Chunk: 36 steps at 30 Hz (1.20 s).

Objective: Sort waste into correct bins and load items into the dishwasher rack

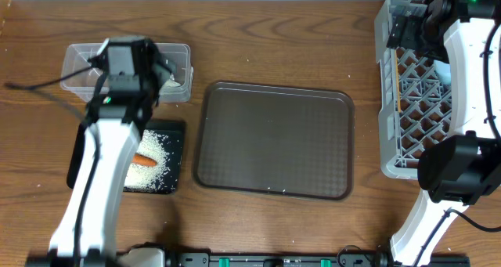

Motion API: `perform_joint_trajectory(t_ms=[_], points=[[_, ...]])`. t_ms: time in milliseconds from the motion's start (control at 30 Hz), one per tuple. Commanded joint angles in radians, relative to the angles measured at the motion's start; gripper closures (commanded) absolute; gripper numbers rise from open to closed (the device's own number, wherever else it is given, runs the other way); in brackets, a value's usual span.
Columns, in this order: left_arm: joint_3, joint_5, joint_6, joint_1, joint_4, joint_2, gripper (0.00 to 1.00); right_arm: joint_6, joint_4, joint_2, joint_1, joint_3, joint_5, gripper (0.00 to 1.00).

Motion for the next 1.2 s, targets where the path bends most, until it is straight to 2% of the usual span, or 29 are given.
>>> perform_joint_trajectory(t_ms=[0, 133, 333, 367, 400, 533, 1000, 1167], points=[[0.005, 0.056, 0.001, 0.005, -0.154, -0.097, 0.10, -0.013, 0.000, -0.002, -0.001, 0.001, 0.014, 0.01], [-0.014, 0.056, 0.007, 0.002, -0.367, -0.195, 0.11, -0.013, 0.000, -0.002, -0.001, 0.001, 0.014, 0.01], [-0.194, 0.060, 0.078, 0.002, -0.396, -0.416, 0.10, -0.013, 0.000, -0.002, -0.001, 0.001, 0.014, 0.01], [-0.225, 0.064, 0.077, 0.002, -0.402, -0.452, 0.09, -0.013, 0.000, -0.002, -0.001, 0.001, 0.014, 0.01], [-0.257, 0.071, 0.074, 0.002, -0.414, -0.489, 0.02, -0.013, 0.000, -0.002, -0.001, 0.001, 0.014, 0.01], [-0.330, 0.078, 0.074, 0.002, -0.463, -0.578, 0.00, -0.013, 0.000, -0.002, -0.001, 0.001, 0.014, 0.01], [-0.339, 0.078, 0.074, 0.002, -0.492, -0.588, 0.01, -0.013, 0.000, -0.002, -0.001, 0.001, 0.014, 0.01], [-0.339, 0.084, 0.144, -0.007, -0.554, -0.597, 0.02, -0.013, 0.000, -0.002, -0.001, 0.001, 0.014, 0.01]])
